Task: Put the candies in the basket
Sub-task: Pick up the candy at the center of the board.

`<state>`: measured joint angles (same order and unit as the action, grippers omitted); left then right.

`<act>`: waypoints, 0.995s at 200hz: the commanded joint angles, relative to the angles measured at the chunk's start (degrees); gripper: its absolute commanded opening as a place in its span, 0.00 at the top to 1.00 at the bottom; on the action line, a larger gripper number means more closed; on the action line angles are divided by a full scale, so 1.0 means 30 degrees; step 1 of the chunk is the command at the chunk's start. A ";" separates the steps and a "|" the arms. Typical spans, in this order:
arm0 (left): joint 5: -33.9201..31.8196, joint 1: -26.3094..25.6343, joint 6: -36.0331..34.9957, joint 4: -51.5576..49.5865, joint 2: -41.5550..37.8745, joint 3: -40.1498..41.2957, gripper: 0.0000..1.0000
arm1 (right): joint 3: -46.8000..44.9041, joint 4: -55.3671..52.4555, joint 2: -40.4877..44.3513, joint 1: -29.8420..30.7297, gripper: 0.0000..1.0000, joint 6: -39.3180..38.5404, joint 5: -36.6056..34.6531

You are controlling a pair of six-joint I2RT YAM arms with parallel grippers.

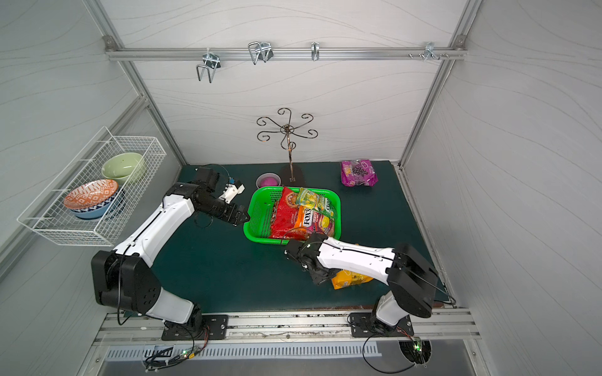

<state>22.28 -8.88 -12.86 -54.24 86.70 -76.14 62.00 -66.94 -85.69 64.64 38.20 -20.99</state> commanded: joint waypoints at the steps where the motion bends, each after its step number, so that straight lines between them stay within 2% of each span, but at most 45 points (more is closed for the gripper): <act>1: 0.0191 0.0091 -0.0132 -0.0448 0.0047 -0.0799 0.10 | 0.2524 -0.3235 0.2583 0.0104 1.00 0.0041 -0.0834; 12: 0.0230 0.0117 -0.0245 -0.0602 0.0045 -0.0992 0.10 | 0.3280 -0.4370 0.3266 -0.0153 1.00 -0.0054 -0.1036; 49: 0.0567 0.0120 -0.0457 -0.1377 0.0204 -0.1973 0.10 | 0.5547 -0.6103 0.4468 -0.1332 1.00 -0.1791 0.0524; 77: 0.0374 0.0122 -0.0576 -0.1695 0.0218 -0.2412 0.10 | 0.8298 -0.5738 0.4042 -0.1318 1.00 -0.3139 0.3211; 134: -0.0201 0.0391 -0.0879 -0.2497 -0.0040 -0.2847 0.09 | 1.3368 -0.2288 0.1615 -0.1387 1.00 -0.3424 0.7720; 199: -0.0187 0.1753 -0.0576 -0.3428 -0.0095 -0.3372 0.09 | 1.7316 0.3159 -0.2285 -0.1827 1.00 -0.2903 0.9339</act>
<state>21.41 -5.54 -14.57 -63.05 86.74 -83.77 108.95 -68.53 -89.67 59.99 28.82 4.64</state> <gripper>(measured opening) 0.912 0.044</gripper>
